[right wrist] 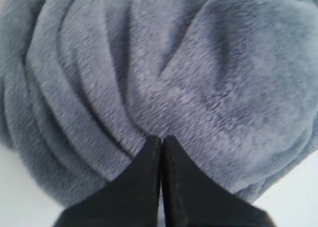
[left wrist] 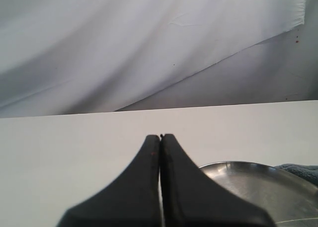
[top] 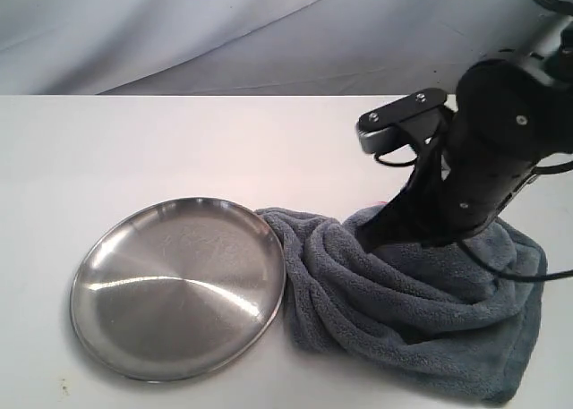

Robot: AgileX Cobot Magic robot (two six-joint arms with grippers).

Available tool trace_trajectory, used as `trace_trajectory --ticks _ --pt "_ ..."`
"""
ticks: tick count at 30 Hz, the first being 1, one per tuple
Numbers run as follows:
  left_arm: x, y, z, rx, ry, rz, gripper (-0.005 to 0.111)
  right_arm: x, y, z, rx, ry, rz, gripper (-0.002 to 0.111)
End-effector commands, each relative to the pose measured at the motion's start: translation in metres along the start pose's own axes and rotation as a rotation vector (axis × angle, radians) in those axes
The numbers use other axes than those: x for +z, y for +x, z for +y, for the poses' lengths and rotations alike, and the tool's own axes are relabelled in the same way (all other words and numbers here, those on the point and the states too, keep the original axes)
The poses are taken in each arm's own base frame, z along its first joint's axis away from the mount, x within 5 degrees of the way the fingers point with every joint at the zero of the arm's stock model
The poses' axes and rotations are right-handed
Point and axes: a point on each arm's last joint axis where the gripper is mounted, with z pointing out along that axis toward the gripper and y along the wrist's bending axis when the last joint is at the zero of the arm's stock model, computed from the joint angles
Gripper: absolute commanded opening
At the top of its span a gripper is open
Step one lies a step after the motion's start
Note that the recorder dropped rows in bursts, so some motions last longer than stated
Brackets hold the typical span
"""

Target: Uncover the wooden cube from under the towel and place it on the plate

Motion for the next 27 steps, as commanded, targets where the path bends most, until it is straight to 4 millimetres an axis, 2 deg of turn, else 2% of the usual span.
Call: trace_trajectory --ticks 1,5,7,12,16,19,23,27 --pt "0.000 0.001 0.000 -0.004 0.005 -0.003 0.000 0.005 -0.016 -0.037 0.160 0.005 -0.154 0.000" --pt "0.000 0.001 0.000 -0.004 0.005 -0.003 0.000 0.007 -0.036 -0.062 0.278 -0.019 -0.324 0.000" --pt "0.000 0.001 0.000 -0.004 0.005 -0.003 0.000 0.012 -0.053 -0.066 0.291 -0.011 -0.327 0.000" --pt "0.000 0.001 0.000 -0.004 0.005 -0.003 0.000 0.036 -0.101 -0.059 0.351 -0.064 -0.281 0.000" --pt "0.000 0.001 0.000 -0.004 0.005 -0.003 0.000 0.053 -0.132 -0.031 0.328 -0.162 -0.278 0.000" --pt "0.000 0.001 0.000 -0.004 0.005 -0.003 0.000 0.061 -0.149 0.005 0.277 -0.234 -0.283 0.000" --pt "0.000 0.001 0.000 -0.004 0.005 -0.003 0.000 0.057 -0.155 0.050 0.177 -0.324 -0.293 0.000" --pt "0.000 0.001 0.000 -0.004 0.005 -0.003 0.000 0.051 -0.149 0.080 0.102 -0.385 -0.270 0.000"
